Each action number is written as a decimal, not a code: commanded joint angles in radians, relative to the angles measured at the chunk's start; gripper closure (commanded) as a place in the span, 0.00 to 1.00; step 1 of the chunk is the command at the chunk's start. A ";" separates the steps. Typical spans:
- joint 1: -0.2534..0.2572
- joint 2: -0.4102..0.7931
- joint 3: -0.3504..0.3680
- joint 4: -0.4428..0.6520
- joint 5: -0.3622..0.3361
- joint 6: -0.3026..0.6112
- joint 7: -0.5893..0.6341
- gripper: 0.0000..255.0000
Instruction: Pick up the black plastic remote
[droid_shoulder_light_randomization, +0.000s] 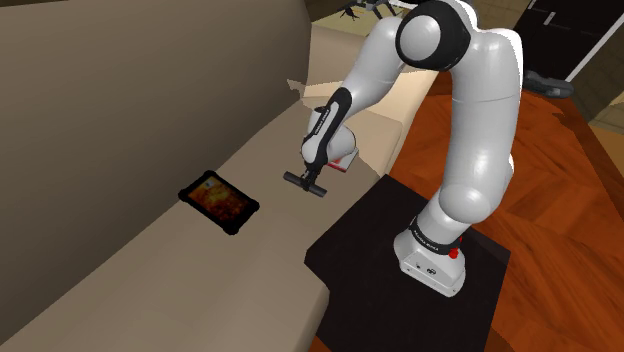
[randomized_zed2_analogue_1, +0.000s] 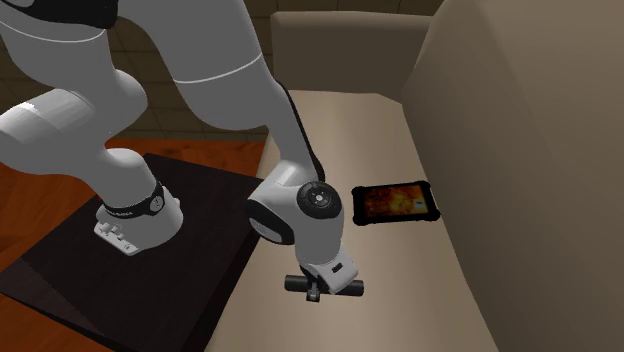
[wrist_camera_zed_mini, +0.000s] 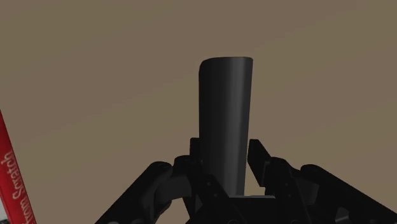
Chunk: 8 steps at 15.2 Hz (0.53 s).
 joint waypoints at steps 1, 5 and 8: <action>0.001 0.004 0.002 0.001 0.000 0.000 0.000 1.00; 0.004 -0.014 0.000 -0.006 -0.002 -0.010 0.002 1.00; 0.012 -0.063 -0.009 -0.021 -0.008 -0.045 0.009 1.00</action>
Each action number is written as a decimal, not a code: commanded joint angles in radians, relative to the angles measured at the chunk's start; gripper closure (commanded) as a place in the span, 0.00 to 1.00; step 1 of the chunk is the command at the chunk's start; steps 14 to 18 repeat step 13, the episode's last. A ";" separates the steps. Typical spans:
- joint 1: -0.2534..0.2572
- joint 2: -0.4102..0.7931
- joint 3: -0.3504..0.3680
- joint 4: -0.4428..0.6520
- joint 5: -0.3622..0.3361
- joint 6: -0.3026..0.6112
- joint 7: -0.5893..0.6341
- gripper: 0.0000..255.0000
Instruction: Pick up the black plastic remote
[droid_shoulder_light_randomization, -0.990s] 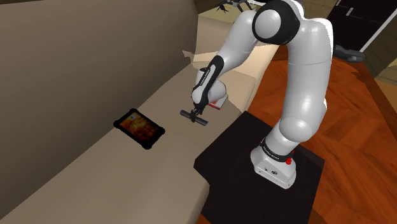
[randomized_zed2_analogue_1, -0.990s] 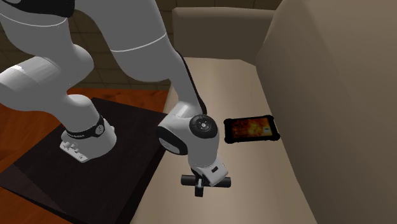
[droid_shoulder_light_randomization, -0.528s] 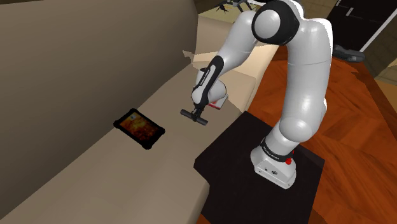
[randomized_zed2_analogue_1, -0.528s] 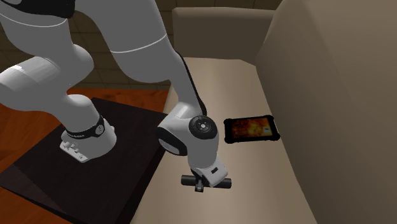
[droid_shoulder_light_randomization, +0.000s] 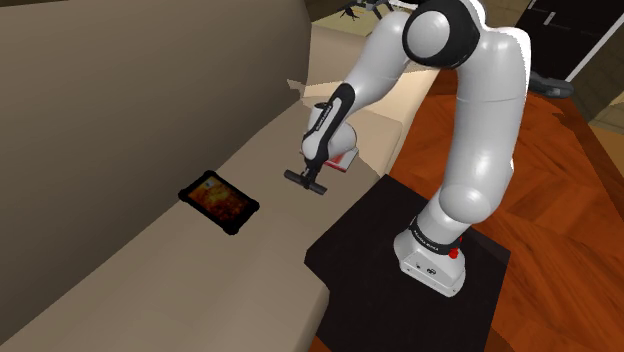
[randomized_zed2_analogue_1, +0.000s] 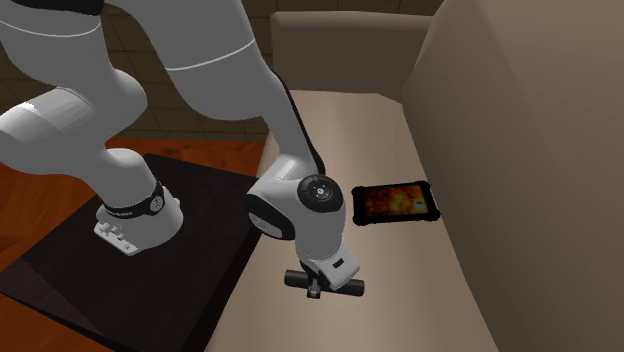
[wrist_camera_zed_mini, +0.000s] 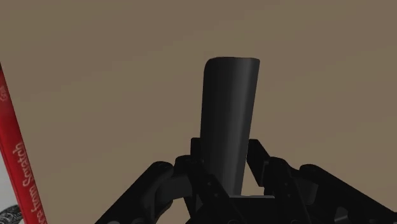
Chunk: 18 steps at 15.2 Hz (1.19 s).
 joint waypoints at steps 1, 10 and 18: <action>0.006 -0.035 -0.005 -0.014 -0.004 -0.021 0.006 1.00; 0.024 -0.179 -0.030 -0.045 -0.033 -0.134 0.035 1.00; 0.026 -0.196 -0.033 -0.048 -0.038 -0.149 0.039 1.00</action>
